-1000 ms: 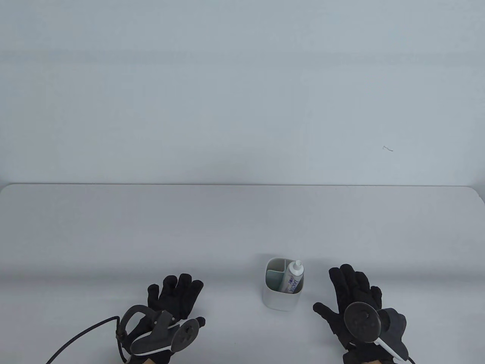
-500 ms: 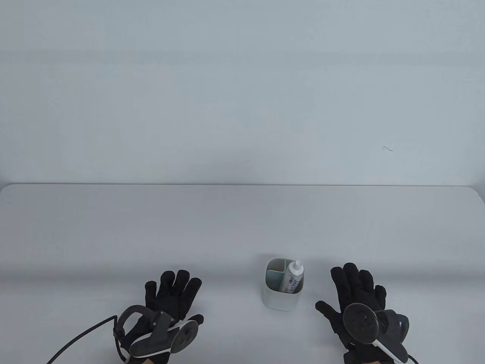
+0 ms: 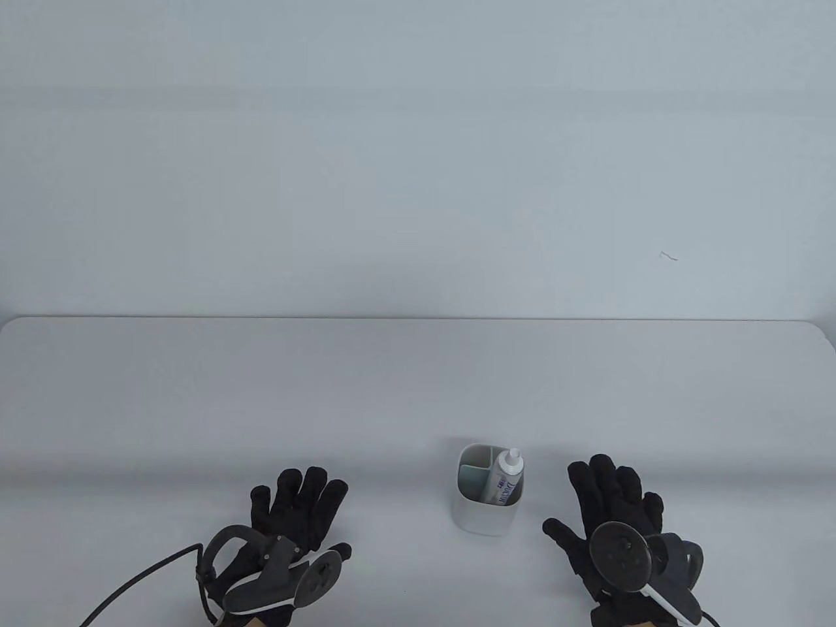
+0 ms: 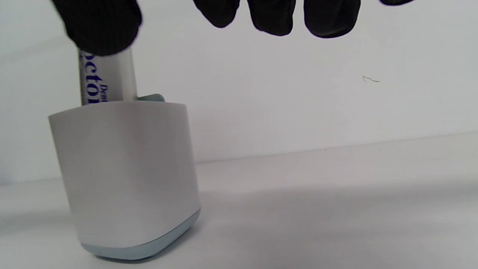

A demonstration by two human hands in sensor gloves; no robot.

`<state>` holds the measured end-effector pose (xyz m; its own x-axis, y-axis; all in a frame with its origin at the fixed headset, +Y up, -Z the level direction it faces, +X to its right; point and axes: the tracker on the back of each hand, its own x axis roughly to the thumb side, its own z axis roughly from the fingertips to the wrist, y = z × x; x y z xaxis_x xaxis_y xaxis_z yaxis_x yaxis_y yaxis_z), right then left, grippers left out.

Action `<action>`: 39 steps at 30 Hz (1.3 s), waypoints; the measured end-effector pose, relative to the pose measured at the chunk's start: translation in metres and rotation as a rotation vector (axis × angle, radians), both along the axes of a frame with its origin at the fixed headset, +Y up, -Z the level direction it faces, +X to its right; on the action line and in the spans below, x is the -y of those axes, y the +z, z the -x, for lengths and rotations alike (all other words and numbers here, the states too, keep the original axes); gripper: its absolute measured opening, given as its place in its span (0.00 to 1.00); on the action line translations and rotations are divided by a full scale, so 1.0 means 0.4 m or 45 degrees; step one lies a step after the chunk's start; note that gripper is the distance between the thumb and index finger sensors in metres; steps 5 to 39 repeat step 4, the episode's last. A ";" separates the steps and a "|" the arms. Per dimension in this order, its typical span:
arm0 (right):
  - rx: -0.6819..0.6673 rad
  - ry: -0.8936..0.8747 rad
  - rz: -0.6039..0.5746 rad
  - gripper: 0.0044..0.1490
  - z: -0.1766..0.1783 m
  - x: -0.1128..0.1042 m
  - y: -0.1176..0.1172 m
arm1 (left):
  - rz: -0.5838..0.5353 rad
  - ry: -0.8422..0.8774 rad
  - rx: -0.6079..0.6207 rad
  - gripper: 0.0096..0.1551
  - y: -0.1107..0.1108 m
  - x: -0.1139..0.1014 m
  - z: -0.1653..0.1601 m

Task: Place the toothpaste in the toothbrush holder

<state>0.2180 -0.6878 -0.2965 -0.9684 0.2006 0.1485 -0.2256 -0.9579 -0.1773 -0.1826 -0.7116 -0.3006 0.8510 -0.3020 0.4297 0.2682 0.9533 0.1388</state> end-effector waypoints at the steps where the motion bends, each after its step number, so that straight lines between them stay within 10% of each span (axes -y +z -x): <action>1: -0.001 -0.002 0.000 0.53 0.000 0.000 0.000 | 0.001 0.000 0.000 0.50 0.000 0.000 0.000; 39: -0.002 -0.003 0.002 0.53 0.000 0.001 0.000 | 0.005 -0.004 0.002 0.50 0.000 0.001 -0.001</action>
